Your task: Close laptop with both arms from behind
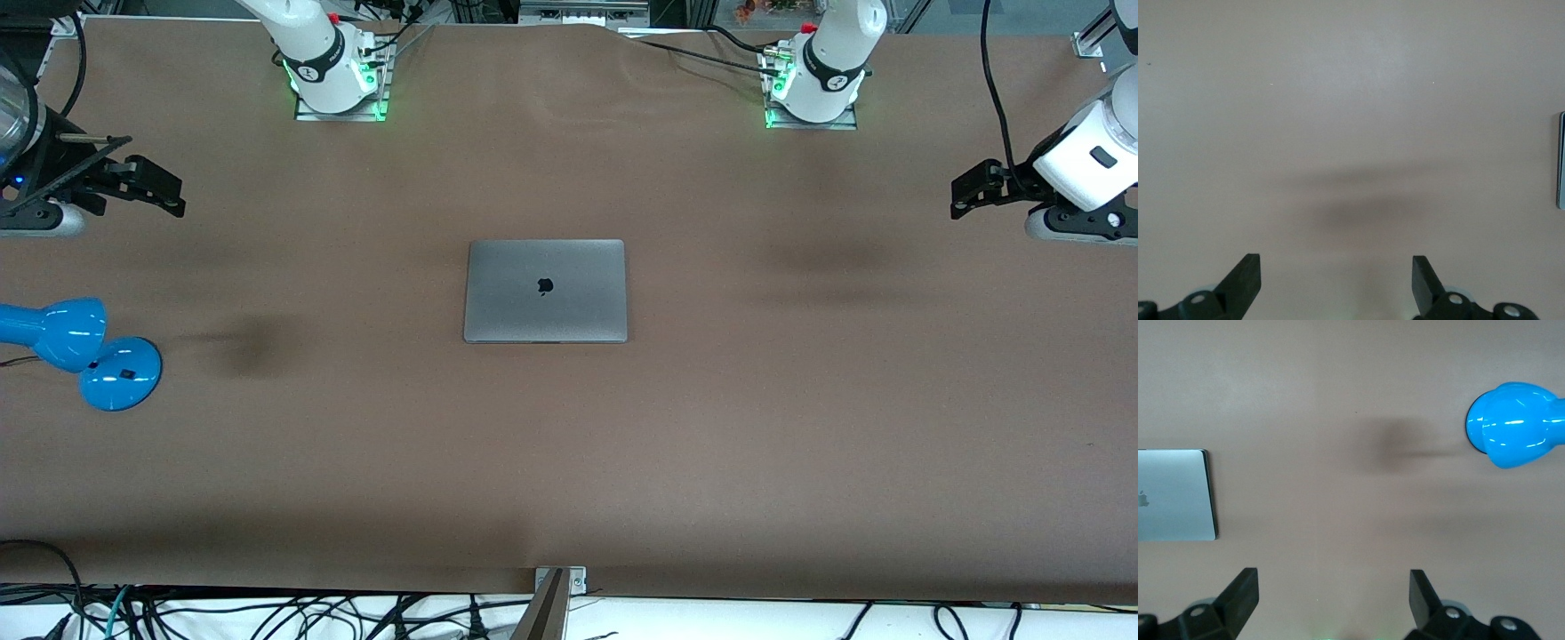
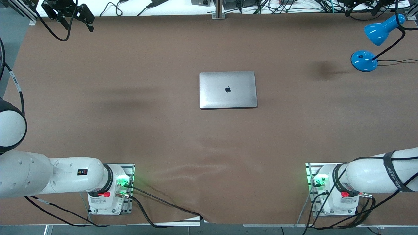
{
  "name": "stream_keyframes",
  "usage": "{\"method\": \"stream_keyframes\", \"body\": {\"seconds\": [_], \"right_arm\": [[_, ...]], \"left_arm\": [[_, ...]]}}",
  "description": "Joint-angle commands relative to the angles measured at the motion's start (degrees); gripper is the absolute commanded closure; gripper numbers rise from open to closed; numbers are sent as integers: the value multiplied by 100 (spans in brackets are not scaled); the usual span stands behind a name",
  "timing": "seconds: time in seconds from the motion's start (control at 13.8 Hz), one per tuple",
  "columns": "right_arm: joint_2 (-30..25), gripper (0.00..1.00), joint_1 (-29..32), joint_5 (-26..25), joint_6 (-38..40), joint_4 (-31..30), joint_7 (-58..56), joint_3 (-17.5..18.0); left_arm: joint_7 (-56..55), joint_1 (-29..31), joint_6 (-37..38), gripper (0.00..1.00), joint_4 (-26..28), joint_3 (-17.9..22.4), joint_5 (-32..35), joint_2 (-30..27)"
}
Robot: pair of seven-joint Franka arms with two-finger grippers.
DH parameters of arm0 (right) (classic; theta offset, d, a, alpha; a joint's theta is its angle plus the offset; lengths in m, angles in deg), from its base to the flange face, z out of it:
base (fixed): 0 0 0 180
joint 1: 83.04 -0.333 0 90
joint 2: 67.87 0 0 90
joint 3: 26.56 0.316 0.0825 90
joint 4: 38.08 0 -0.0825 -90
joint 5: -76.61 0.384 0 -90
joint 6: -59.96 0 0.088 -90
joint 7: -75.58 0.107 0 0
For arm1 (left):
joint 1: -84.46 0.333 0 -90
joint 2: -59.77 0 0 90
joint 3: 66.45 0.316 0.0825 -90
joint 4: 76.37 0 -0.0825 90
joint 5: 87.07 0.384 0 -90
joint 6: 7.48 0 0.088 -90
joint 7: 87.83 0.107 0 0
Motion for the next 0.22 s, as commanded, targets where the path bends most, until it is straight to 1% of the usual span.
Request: {"method": "stream_keyframes", "body": {"seconds": [0.0, 0.15], "right_arm": [[58, 0, -1, 88, 129, 147, 26, -12], [58, 0, -1, 88, 129, 147, 35, -21]], "left_arm": [[68, 25, 177, 0, -283, -40, 25, 72], [77, 25, 178, 0, -293, -40, 24, 63]]}}
